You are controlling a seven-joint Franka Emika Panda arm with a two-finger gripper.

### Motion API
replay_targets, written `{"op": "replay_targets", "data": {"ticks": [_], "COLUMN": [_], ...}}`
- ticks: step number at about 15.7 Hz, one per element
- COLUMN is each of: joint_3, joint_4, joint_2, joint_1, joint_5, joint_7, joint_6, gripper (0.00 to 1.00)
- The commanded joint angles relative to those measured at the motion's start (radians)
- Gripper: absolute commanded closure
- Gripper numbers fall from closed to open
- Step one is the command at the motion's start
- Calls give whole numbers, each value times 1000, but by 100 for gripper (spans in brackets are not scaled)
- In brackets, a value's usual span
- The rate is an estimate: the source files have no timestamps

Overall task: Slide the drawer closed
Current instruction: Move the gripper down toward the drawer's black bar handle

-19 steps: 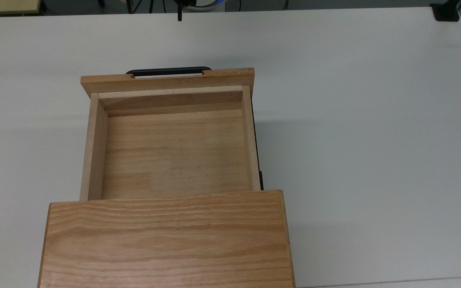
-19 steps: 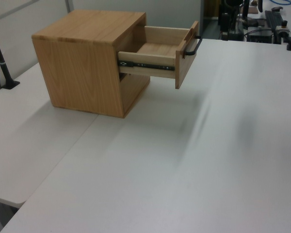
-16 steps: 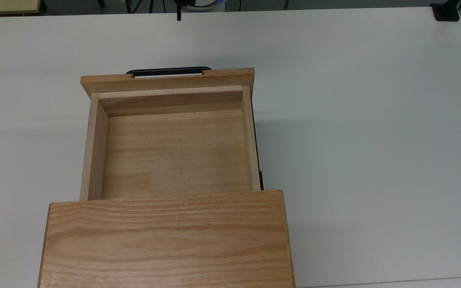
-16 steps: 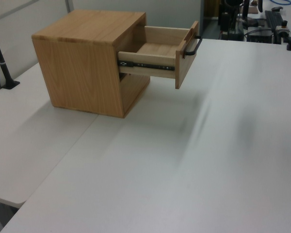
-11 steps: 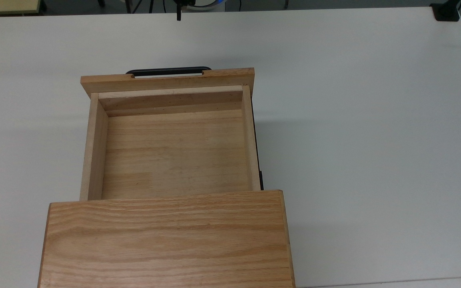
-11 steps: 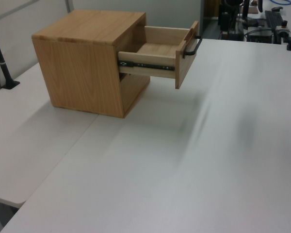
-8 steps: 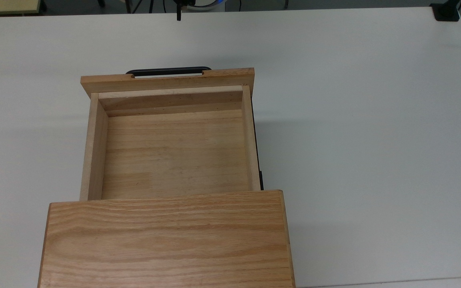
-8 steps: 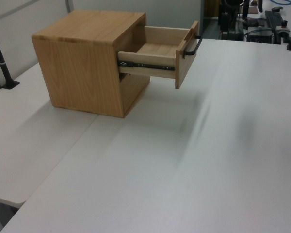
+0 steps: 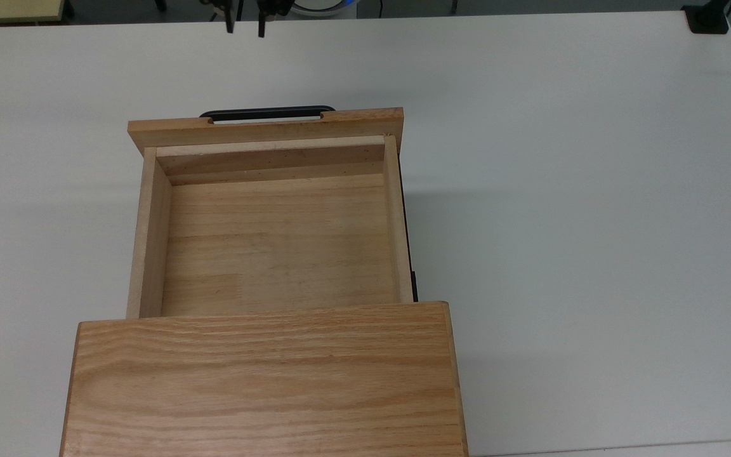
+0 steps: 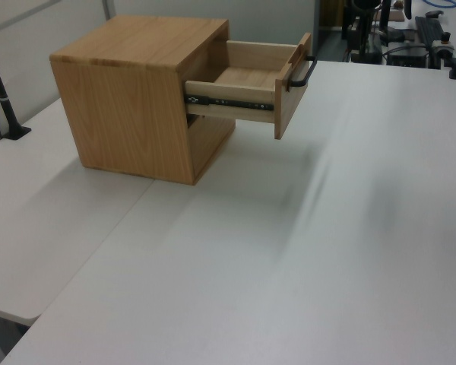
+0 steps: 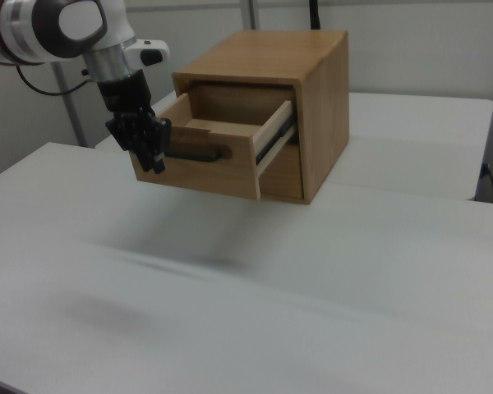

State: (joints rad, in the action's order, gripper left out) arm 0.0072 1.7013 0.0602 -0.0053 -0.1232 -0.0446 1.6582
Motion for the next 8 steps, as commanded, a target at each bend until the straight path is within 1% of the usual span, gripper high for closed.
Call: {"op": "replay_targets", "data": {"ticks": [1,6,7,8], "joint_3": [5,7,7,2], "joint_4": [-15,-25,-57,-101], "joint_2": [-16,-89,-120,-155], "joint_1": [7,36,36,36], "joint_5": [14,30,39,65], "joint_7": [12,22,20,20], "joint_6": [-5,44,69,83], "gripper": [91,95,95,95]}}
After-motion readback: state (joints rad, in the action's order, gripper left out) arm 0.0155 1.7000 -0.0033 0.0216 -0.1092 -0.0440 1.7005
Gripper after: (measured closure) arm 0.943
